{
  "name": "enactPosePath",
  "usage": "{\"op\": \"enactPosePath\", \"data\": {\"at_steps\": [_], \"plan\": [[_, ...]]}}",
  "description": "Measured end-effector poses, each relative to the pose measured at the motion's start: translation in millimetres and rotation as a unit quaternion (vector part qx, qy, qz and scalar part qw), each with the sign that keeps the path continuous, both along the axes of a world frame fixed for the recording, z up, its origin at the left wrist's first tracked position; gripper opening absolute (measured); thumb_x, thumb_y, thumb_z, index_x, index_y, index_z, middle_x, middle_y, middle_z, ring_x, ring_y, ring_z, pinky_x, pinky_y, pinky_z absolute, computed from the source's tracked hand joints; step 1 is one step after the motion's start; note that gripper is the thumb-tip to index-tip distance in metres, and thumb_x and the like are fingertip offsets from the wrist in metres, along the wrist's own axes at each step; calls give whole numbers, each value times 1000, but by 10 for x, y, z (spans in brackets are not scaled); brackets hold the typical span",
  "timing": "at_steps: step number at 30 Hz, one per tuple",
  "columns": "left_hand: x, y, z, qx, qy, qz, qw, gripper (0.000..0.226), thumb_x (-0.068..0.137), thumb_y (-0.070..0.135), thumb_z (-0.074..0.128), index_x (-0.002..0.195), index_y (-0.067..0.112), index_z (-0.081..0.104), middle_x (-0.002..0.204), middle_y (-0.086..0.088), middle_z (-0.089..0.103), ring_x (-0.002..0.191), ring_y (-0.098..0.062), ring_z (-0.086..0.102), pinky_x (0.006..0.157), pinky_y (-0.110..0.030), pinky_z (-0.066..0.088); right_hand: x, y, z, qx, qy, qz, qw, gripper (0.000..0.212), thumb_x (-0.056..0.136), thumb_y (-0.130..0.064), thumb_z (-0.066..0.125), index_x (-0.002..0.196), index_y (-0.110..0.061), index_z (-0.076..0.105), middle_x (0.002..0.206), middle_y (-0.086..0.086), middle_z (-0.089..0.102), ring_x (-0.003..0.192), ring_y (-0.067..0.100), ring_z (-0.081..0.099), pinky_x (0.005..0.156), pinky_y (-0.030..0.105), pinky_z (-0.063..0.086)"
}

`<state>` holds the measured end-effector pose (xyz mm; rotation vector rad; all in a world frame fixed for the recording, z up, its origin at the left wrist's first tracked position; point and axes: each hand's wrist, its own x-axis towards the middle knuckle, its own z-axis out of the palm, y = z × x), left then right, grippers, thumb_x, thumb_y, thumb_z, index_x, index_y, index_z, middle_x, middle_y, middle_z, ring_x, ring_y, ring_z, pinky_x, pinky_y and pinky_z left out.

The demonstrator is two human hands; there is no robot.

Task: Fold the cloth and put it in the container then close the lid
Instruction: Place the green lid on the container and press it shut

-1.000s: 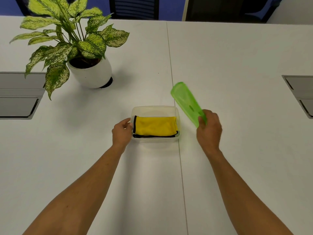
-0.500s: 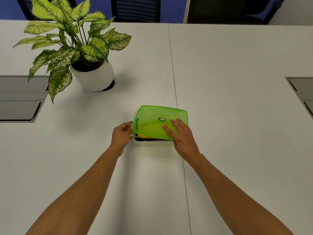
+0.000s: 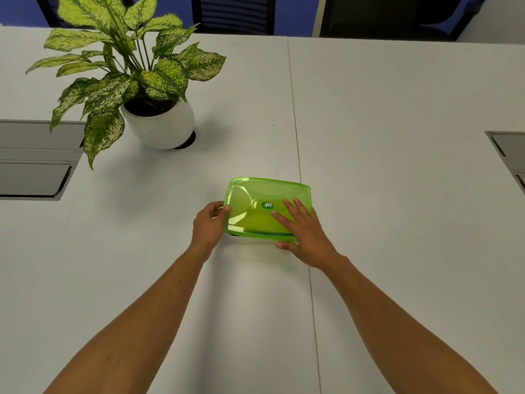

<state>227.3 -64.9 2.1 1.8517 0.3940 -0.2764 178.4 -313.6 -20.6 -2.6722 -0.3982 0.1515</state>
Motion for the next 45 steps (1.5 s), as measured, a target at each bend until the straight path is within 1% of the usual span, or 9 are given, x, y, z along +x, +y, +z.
{"op": "enactPosePath", "data": {"at_steps": [8, 16, 22, 27, 32, 34, 37, 41, 45], "plan": [[-14, -26, -53, 11, -12, 4, 1000, 30, 90, 32, 60, 116, 16, 64, 110, -6, 69, 100, -21, 64, 86, -36, 52, 22, 39, 59, 102, 28, -83, 991, 80, 77, -53, 68, 145, -37, 30, 160, 10, -13, 145, 26, -24, 119, 44, 3], [-47, -101, -48, 35, -26, 19, 999, 27, 90, 25, 61, 113, 10, 65, 109, -6, 67, 100, -22, 63, 84, -30, 47, 15, -34, 102, 180, 98, -115, 972, 91, 74, -42, 77, 148, -35, 24, 161, -3, -13, 147, 24, -15, 116, 40, 8], [-43, -51, -61, 15, -16, 4, 1000, 26, 86, 22, 67, 109, 10, 66, 107, -7, 69, 103, -24, 65, 91, -42, 53, 38, -9, 114, 255, 104, -154, 949, 59, 92, -36, 57, 145, -25, 33, 162, -4, -1, 148, 18, -10, 119, 41, 7], [-67, -78, -61, 5, -18, 7, 1000, 34, 87, 21, 67, 119, 10, 61, 113, -7, 67, 105, -25, 65, 92, -41, 53, 21, 53, 74, 223, 80, -174, 956, 57, 101, -28, 40, 151, -15, 16, 161, 4, -6, 148, 21, -8, 122, 41, 4], [-67, -143, -9, 12, -40, -46, 998, 63, 94, 11, 54, 149, 25, 26, 145, 6, 38, 119, -14, 51, 103, -30, 40, 11, 109, 78, 134, 49, -175, 974, 63, 101, -29, 34, 151, -7, 2, 161, 10, -9, 149, 25, -7, 120, 32, 0], [-20, -173, -18, 68, -63, -93, 991, 64, 93, 7, 48, 150, 24, 23, 157, 1, 25, 137, -23, 39, 116, -39, 29, 9, 129, 76, 127, 43, -182, 974, 65, 101, -30, 34, 151, -6, 0, 160, 12, -11, 149, 25, -5, 121, 34, 6], [6, -317, 30, 151, -69, -129, 978, 57, 93, 3, 38, 149, 15, 29, 161, -5, 15, 146, -22, 22, 115, -30, 20, -8, 119, 96, 133, 77, -213, 965, 68, 100, -36, 34, 151, -13, -4, 161, 13, -6, 148, 26, 5, 116, 36, 21], [28, -461, 36, 184, -86, -88, 975, 43, 97, 14, 40, 139, 9, 46, 157, -9, 25, 139, -26, 34, 109, -34, 30, -4, 121, 128, 114, 85, -220, 965, 67, 100, -38, 33, 151, -15, -2, 160, 15, 4, 145, 31, 19, 109, 44, 35], [127, -508, -67, 220, -114, -68, 966, 39, 93, 30, 55, 118, 1, 51, 129, -18, 44, 110, -37, 53, 92, -40, 41, 88, 121, 151, 117, 66, -248, 959, 59, 99, -30, 39, 147, -4, 17, 149, 22, 28, 130, 39, 39, 101, 46, 41]]}}
